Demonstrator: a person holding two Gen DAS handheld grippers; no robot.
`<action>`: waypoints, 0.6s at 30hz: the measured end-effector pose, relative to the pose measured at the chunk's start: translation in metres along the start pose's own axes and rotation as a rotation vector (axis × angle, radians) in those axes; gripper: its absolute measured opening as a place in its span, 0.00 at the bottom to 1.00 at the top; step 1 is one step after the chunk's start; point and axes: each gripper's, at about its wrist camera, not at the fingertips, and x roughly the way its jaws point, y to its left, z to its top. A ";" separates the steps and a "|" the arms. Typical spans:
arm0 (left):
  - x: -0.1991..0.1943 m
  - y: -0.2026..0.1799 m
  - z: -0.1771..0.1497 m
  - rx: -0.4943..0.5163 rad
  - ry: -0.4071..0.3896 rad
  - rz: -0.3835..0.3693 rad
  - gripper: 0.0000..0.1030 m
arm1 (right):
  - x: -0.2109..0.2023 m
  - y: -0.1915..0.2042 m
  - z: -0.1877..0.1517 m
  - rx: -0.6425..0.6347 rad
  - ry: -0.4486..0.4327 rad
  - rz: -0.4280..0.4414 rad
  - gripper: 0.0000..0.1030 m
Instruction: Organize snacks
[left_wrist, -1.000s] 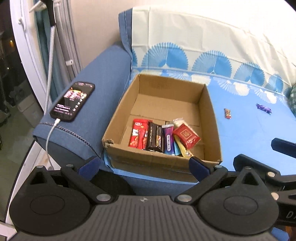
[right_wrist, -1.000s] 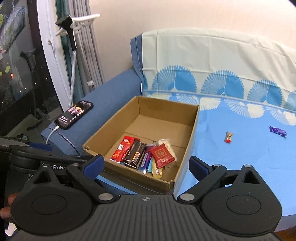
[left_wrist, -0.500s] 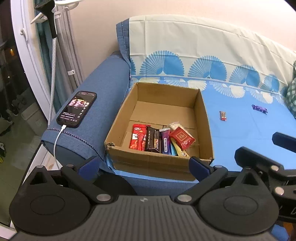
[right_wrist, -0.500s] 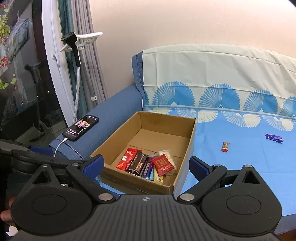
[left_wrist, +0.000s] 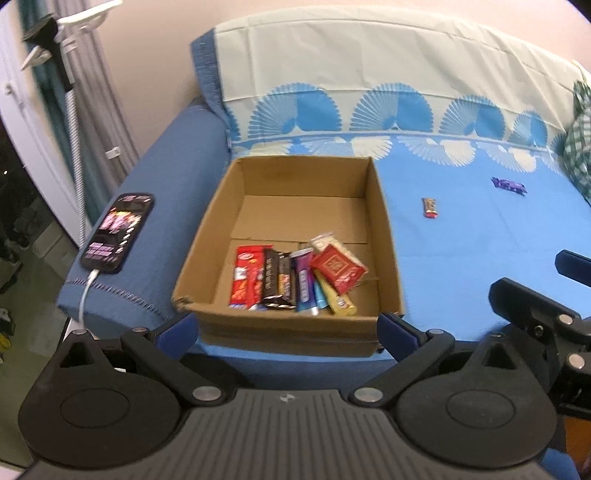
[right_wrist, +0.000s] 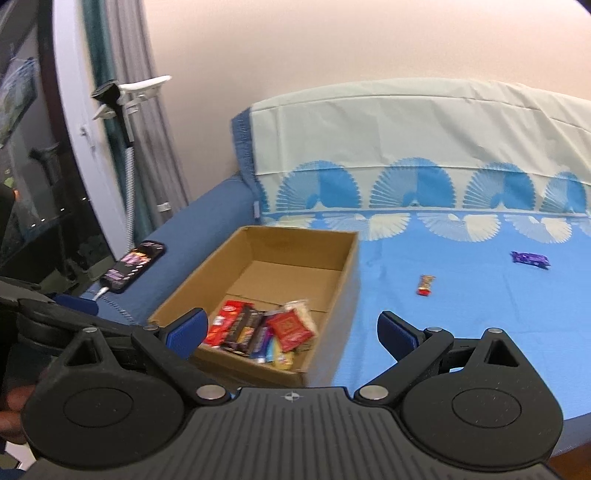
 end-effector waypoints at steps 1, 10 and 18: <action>0.004 -0.007 0.005 0.012 0.005 -0.002 1.00 | 0.002 -0.009 0.001 0.010 0.000 -0.015 0.95; 0.048 -0.079 0.049 0.094 0.064 -0.082 1.00 | 0.018 -0.098 0.009 0.100 0.012 -0.163 0.95; 0.100 -0.146 0.086 0.168 0.135 -0.142 1.00 | 0.047 -0.184 0.020 0.136 0.034 -0.288 0.95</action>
